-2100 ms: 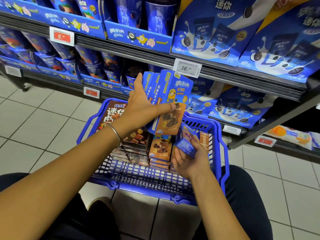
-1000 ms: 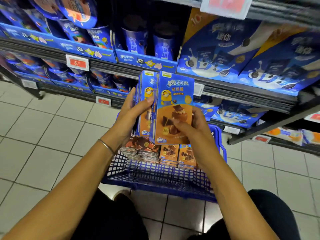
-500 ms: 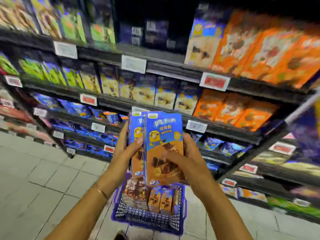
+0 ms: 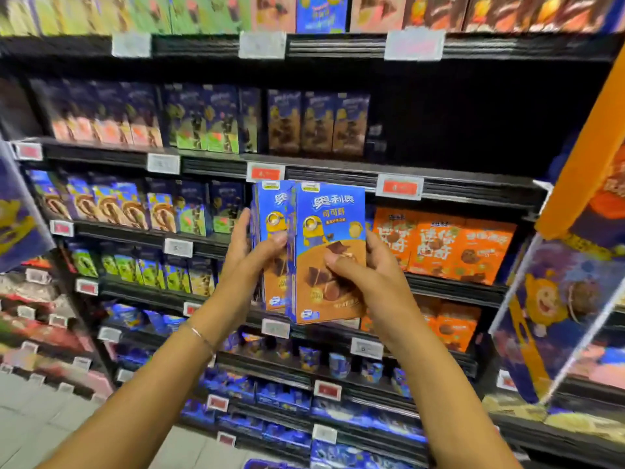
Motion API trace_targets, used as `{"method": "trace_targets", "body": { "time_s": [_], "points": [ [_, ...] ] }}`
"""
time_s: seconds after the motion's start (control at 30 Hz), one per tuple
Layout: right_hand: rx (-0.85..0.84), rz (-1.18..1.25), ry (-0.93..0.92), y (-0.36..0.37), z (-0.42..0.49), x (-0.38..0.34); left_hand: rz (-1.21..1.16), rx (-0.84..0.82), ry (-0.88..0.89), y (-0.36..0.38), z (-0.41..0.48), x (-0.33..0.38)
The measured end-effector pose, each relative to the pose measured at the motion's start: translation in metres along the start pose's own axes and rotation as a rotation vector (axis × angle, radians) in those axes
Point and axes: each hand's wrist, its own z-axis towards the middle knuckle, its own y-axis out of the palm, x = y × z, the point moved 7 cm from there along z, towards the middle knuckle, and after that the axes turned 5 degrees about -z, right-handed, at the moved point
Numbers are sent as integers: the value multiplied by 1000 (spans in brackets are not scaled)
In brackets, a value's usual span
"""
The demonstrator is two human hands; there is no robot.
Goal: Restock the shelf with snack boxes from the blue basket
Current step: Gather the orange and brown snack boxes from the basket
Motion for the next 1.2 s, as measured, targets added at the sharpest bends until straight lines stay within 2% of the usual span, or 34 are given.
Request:
{"method": "trace_targets", "body": {
  "time_s": [0.27, 0.4, 0.5, 0.57, 0.7, 0.8, 0.9, 1.03, 1.13, 1.2],
  "points": [
    [13, -27, -73, 12, 94, -23, -8, -21, 81, -43, 90, 46],
    [204, -4, -97, -11, 175, -34, -26, -32, 146, -72, 139, 76],
    [403, -164, -149, -28, 234, -39, -94, -53, 176, -85, 170, 96],
    [468, -268, -180, -30, 273, -38, -157, -61, 171, -89, 188, 104],
    [550, -461, -51, -39, 346, -24, -182, -105, 166, -87, 219, 106],
    [570, -700, 52, -52, 381, -13, -143, -156, 198, -78, 233, 106],
    [516, -1002, 116, -55, 398, -11, -120, -150, 222, -72, 241, 105],
    [513, -1256, -28, -47, 418, -27, -72, -114, 222, -69, 251, 100],
    [471, -1434, -26, -40, 430, -27, -52, -113, 239, -65, 259, 97],
    [466, -1425, -35, -41, 436, -25, -35, -110, 247, -63, 263, 95]
  ]
}}
